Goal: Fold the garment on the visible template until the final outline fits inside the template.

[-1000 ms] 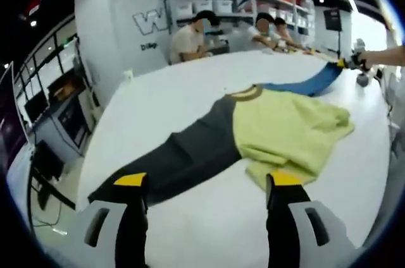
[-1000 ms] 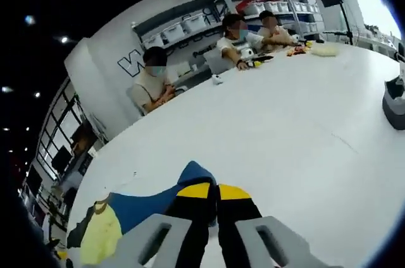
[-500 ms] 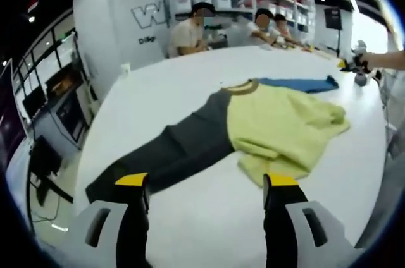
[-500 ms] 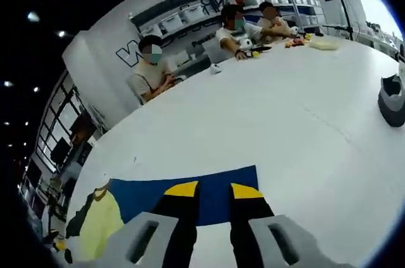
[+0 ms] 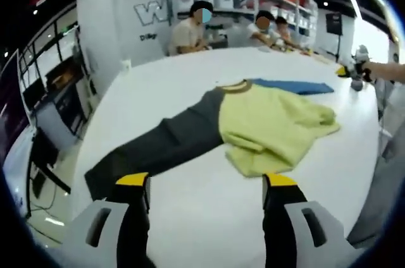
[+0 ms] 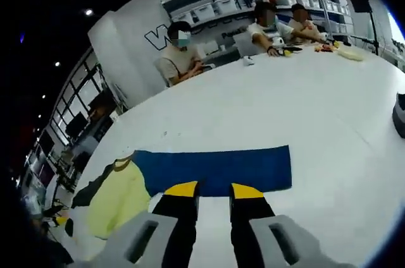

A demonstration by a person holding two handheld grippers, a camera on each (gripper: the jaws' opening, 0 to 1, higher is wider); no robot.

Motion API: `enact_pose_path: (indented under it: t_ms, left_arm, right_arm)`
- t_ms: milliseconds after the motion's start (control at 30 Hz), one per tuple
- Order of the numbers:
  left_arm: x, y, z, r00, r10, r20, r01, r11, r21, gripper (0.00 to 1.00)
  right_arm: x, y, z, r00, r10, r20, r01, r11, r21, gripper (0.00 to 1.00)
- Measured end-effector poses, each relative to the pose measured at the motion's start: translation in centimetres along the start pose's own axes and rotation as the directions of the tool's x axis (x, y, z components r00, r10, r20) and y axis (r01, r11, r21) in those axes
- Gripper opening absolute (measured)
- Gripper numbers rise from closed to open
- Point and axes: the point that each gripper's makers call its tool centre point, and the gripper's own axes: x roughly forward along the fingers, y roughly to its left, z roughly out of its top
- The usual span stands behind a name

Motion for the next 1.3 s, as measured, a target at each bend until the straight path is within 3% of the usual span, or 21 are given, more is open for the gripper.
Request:
enact_pose_path:
  t_ms: [167, 267, 500, 533, 633, 767, 967, 1133, 1300]
  left_arm:
    - [-0.4, -0.8, -0.6, 1.0, -0.027, 0.016, 0.028, 0.998, -0.057, 0.67]
    - [-0.5, -1.0, -1.0, 0.999, -0.029, 0.018, 0.03, 0.997, -0.07, 0.66]
    - [-1.1, -1.8, -2.8, 0.999, -0.028, 0.015, 0.03, 0.993, -0.118, 0.61]
    - [-1.2, -1.8, -2.9, 0.999, -0.025, 0.025, 0.028, 0.992, -0.121, 0.6]
    - [-1.8, -2.0, -3.1, 0.999, -0.025, 0.039, 0.03, 0.993, -0.116, 0.59]
    - [-1.8, -1.7, -3.8, 0.999, -0.026, 0.047, 0.031, 0.992, -0.119, 0.59]
    - [-1.5, -1.5, -4.4, 0.998, -0.033, 0.05, 0.039, 0.989, -0.14, 0.57]
    - [-0.1, -1.7, -4.3, 0.997, -0.045, 0.055, 0.048, 0.998, -0.049, 0.55]
    - [1.9, -3.4, -4.9, 0.992, -0.126, -0.019, 0.128, 0.983, 0.129, 0.55]
  right_arm:
    - [-1.0, 2.4, -0.4, 0.998, 0.058, -0.014, -0.059, 0.995, -0.086, 0.29]
    - [-1.8, 3.8, -1.9, 0.995, 0.084, -0.062, -0.093, 0.984, -0.152, 0.31]
    - [-3.5, 5.6, -5.8, 0.985, 0.108, -0.134, -0.131, 0.976, -0.175, 0.31]
    - [-4.3, 7.1, -6.6, 0.984, 0.12, -0.13, -0.142, 0.975, -0.171, 0.31]
    - [-3.9, 7.5, -7.8, 0.982, 0.129, -0.141, -0.151, 0.976, -0.159, 0.3]
    - [-3.7, 9.7, -10.0, 0.974, 0.141, -0.177, -0.167, 0.975, -0.145, 0.3]
    - [-3.5, 11.5, -12.2, 0.958, 0.146, -0.248, -0.194, 0.964, -0.184, 0.29]
    - [-3.6, 13.2, -13.7, 0.945, 0.146, -0.291, -0.21, 0.957, -0.2, 0.29]
    - [-3.4, 14.5, -15.6, 0.933, 0.122, -0.337, -0.209, 0.949, -0.236, 0.28]
